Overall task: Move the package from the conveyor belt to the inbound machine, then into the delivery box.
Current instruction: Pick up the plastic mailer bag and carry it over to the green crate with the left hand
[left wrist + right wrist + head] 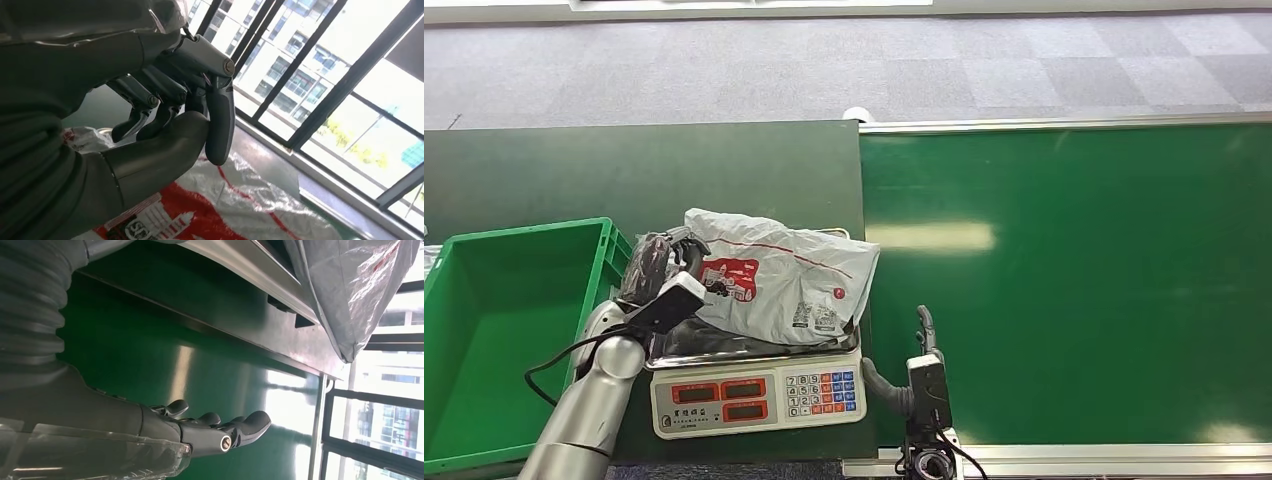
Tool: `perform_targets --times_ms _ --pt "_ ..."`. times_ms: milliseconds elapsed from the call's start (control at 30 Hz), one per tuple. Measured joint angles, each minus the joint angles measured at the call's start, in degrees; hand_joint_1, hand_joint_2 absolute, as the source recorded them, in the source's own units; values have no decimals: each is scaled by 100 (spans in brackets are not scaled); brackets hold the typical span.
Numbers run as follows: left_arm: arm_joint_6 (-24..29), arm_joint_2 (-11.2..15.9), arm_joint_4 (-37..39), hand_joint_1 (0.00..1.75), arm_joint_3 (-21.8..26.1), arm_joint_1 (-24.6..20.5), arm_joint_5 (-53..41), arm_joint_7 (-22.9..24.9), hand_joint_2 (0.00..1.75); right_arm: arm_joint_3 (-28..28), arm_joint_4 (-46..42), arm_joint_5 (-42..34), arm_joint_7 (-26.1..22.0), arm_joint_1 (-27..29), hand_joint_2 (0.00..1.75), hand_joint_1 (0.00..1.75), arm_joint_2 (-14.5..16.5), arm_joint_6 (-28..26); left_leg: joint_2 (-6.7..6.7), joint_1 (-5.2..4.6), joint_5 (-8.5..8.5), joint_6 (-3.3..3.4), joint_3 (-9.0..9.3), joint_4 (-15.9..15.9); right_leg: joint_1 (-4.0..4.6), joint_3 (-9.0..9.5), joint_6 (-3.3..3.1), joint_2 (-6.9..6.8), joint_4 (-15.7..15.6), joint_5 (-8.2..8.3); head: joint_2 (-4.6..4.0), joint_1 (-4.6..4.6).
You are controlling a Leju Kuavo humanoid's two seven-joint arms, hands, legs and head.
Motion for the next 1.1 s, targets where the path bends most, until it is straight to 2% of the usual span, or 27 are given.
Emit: perform_targets --times_ms 67,100,200,233,367,533,833,1100 --pt "125 -27 -177 174 45 70 203 -150 175 -5 0 0 0 5 175 0 0 -5 1 0 0 0 0 0 0 -1 0 1 0 0 0 -1" --pt "174 -43 -289 147 61 120 314 -226 175 -10 0 0 0 8 175 0 0 -10 1 0 0 0 -1 0 0 -1 0 1 0 0 0 -1" --pt "261 -92 -669 16 92 269 543 -355 175 -28 0 -4 0 16 175 0 0 -26 0 0 0 0 -2 0 0 -2 0 2 0 -1 0 0" --pt "261 -107 -790 0 97 311 554 -347 175 -33 0 -7 0 17 175 0 0 -28 0 0 0 0 -2 0 0 -2 0 2 0 -1 0 0" --pt "165 -140 -1119 0 40 443 401 -182 175 -50 0 -13 0 24 175 0 0 -28 0 0 0 0 -2 0 0 -2 0 2 0 0 0 1" --pt "103 -144 -1173 0 -216 493 -34 110 175 -74 0 -2 0 24 175 0 1 -12 0 0 0 0 -1 0 0 -3 0 1 0 0 0 0" --pt "614 -171 -814 0 -630 311 -887 532 175 -92 3 31 0 23 175 0 5 10 1 0 0 0 -2 0 0 -6 0 2 0 0 0 0" --pt "630 -245 -331 0 -975 97 -1458 804 175 -92 24 37 0 23 175 0 18 20 0 0 0 0 -2 0 -1 -5 0 2 0 0 0 1"
